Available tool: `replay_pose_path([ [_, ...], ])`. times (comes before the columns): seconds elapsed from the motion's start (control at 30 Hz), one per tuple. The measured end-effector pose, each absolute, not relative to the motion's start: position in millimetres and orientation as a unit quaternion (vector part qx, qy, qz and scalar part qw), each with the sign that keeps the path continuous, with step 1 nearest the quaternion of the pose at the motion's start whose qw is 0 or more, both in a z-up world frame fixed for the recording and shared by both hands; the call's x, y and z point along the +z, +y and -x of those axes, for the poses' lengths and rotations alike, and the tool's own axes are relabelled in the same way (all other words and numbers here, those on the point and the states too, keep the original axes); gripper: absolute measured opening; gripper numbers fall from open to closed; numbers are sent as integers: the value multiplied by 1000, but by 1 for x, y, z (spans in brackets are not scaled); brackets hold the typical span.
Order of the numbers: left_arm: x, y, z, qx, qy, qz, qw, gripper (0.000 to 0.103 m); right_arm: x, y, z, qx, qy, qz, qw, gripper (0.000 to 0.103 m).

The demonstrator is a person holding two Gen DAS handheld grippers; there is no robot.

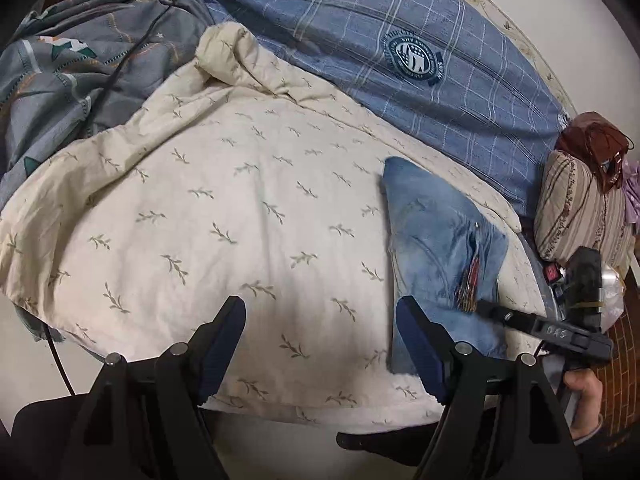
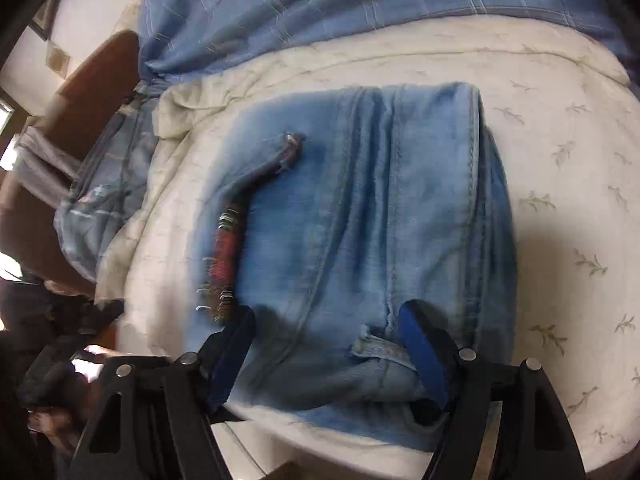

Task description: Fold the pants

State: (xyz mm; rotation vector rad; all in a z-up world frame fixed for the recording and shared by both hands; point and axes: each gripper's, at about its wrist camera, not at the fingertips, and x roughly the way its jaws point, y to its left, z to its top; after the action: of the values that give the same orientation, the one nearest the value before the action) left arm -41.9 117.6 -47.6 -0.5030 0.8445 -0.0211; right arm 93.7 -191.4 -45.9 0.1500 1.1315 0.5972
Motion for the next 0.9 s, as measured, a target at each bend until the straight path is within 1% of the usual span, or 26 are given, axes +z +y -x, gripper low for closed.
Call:
replay_pose_path([
  [0.13, -49, 118, 41, -10, 407, 239, 882, 78, -8, -198, -86, 298, 493, -102, 811, 77],
  [0.23, -52, 119, 39, -15, 411, 249, 877, 78, 3, -198, -78, 313, 467, -91, 822, 77],
  [0.27, -52, 118, 39, -16, 411, 248, 877, 78, -3, -196, -79, 309, 472, -87, 821, 78],
  [0.33, -51, 116, 39, -17, 410, 243, 879, 78, -49, -199, -94, 284, 537, -85, 790, 79],
  [0.37, -51, 115, 40, -18, 411, 243, 878, 78, -55, -203, -96, 283, 534, -91, 791, 78],
  [0.4, -50, 115, 40, -20, 412, 240, 879, 78, -51, -209, -93, 287, 519, -100, 799, 78],
  [0.5, -49, 115, 40, -15, 410, 235, 881, 78, -28, -210, -91, 284, 515, -103, 802, 78],
  [0.67, -52, 114, 38, -15, 414, 241, 878, 78, 6, -200, -85, 323, 465, -115, 816, 78],
  [0.7, -53, 112, 38, -14, 415, 240, 877, 78, 5, -193, -88, 331, 463, -115, 814, 78],
  [0.77, -54, 111, 37, -17, 417, 239, 877, 78, -15, -188, -90, 320, 486, -101, 806, 78],
  [0.8, -54, 110, 37, -19, 417, 239, 877, 78, -37, -182, -97, 308, 516, -89, 794, 79],
  [0.83, -54, 109, 37, -20, 418, 237, 877, 78, -56, -182, -100, 313, 526, -88, 786, 78],
  [0.9, -54, 109, 37, -22, 418, 232, 878, 78, -46, -187, -96, 317, 507, -97, 796, 78],
])
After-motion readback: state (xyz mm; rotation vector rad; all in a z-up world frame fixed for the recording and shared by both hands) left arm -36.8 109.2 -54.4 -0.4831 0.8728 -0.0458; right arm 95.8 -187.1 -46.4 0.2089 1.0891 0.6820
